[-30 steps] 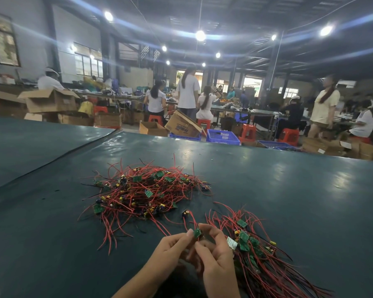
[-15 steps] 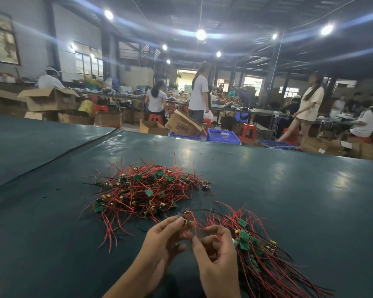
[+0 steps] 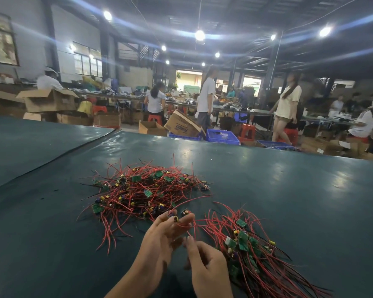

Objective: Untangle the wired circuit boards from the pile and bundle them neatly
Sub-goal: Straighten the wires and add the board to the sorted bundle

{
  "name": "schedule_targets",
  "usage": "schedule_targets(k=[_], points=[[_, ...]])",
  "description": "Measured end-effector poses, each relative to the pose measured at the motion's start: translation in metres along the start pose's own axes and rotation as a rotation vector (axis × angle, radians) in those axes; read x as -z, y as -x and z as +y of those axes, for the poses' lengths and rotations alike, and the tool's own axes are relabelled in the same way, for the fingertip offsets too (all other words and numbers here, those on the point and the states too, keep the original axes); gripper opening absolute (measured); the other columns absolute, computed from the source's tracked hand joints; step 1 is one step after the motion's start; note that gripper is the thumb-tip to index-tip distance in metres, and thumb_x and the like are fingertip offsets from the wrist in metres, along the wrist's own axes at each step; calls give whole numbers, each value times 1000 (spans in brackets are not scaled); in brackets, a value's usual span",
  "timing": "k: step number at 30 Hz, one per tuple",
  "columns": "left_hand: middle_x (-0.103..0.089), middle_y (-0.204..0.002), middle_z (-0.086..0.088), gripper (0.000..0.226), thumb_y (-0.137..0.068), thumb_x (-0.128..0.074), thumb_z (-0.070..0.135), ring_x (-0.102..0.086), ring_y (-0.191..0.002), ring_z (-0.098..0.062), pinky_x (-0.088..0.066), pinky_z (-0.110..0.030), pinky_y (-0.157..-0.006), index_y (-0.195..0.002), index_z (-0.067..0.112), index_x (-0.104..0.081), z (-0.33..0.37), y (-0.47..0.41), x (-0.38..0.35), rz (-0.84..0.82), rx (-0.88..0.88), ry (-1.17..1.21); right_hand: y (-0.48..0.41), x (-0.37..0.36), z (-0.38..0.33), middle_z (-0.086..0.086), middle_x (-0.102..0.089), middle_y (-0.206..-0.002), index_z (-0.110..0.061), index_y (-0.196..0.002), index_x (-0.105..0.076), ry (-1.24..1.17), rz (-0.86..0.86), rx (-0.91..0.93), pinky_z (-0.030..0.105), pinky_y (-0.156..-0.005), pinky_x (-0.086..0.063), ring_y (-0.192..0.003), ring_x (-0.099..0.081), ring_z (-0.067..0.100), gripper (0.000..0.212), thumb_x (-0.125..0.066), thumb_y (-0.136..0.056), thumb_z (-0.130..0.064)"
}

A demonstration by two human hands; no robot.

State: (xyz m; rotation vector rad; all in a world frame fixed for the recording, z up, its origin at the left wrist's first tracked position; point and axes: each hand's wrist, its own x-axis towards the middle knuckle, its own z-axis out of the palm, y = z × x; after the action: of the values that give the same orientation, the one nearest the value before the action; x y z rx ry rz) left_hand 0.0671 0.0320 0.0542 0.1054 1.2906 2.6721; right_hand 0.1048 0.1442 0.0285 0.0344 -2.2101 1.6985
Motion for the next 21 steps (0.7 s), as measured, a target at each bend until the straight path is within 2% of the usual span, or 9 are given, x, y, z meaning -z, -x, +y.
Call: schedule_targets(k=[2, 5, 8, 10, 12, 16, 17, 19, 21], points=[[-71, -101, -24, 25, -73, -54, 11, -71, -87, -26, -47, -36, -74, -98, 10, -49, -4, -2, -3, -11, -5, -81, -2, 0, 1, -2, -48, -41, -21, -42, -52, -75, 10, -80, 18, -52, -35, -43, -43, 5, 53, -54, -91, -40], [-72, -102, -20, 18, -85, -43, -11, -68, -100, -26, -51, -31, -83, -95, 4, -47, -14, -1, -3, -83, -9, -252, -5, 1, 7, -2, -47, -42, -16, -44, -53, -190, 63, -145, 15, -49, -35, -42, -44, 7, 52, -57, -93, -33], [-72, -108, -14, 13, -88, -44, -12, -63, -100, -28, -52, -25, -76, -97, -2, -48, -20, 5, -2, -169, -88, -396, -9, 0, 11, 0, -51, -45, -11, -55, -68, -274, 100, -169, 19, -48, -35, -45, -47, 9, 40, -61, -91, -29], [-71, -110, -11, 12, -91, -43, -13, -56, -90, -26, -50, -23, -70, -100, -6, -47, -21, 8, -2, -193, -139, -460, -10, 0, 14, 1, -57, -47, -18, -62, -74, -239, 135, -128, 17, -48, -37, -46, -50, 6, 31, -63, -91, -24], [-68, -112, -9, 17, -92, -38, -15, -57, -89, -20, -50, -19, -72, -102, -5, -48, -21, 9, -1, -195, -181, -533, -10, 1, 16, 1, -56, -46, -22, -58, -72, -193, 165, -90, 16, -47, -36, -44, -47, 3, 33, -65, -90, -19], [-72, -111, 0, 7, -93, -50, -5, -65, -106, -8, -50, -19, -79, -97, 0, -52, -23, 9, 2, -169, -201, -601, -10, 4, 15, 2, -57, -47, -20, -56, -70, -145, 176, -89, 18, -47, -38, -44, -48, 5, 35, -65, -90, -16], [-73, -107, 0, 3, -92, -56, 2, -67, -103, -12, -52, -23, -79, -93, 1, -54, -24, 9, 2, -148, -216, -618, -10, 4, 14, 1, -58, -47, -18, -55, -70, -132, 172, -91, 17, -47, -39, -44, -48, 4, 35, -65, -90, -17], [-74, -94, -7, 15, -90, -63, 15, -67, -85, -22, -52, -37, -74, -83, 3, -58, -25, 8, 3, -73, -265, -666, -8, 5, 12, -1, -58, -48, -18, -56, -69, -81, 169, -83, 16, -47, -39, -45, -48, 2, 33, -67, -89, -21], [-72, -79, -11, 24, -93, -58, 22, -59, -68, -23, -46, -40, -66, -75, 7, -64, -24, 6, 3, 19, -285, -677, -6, 5, 9, -1, -64, -54, -21, -60, -73, -43, 175, -60, 19, -49, -43, -47, -52, 3, 28, -68, -88, -22]])
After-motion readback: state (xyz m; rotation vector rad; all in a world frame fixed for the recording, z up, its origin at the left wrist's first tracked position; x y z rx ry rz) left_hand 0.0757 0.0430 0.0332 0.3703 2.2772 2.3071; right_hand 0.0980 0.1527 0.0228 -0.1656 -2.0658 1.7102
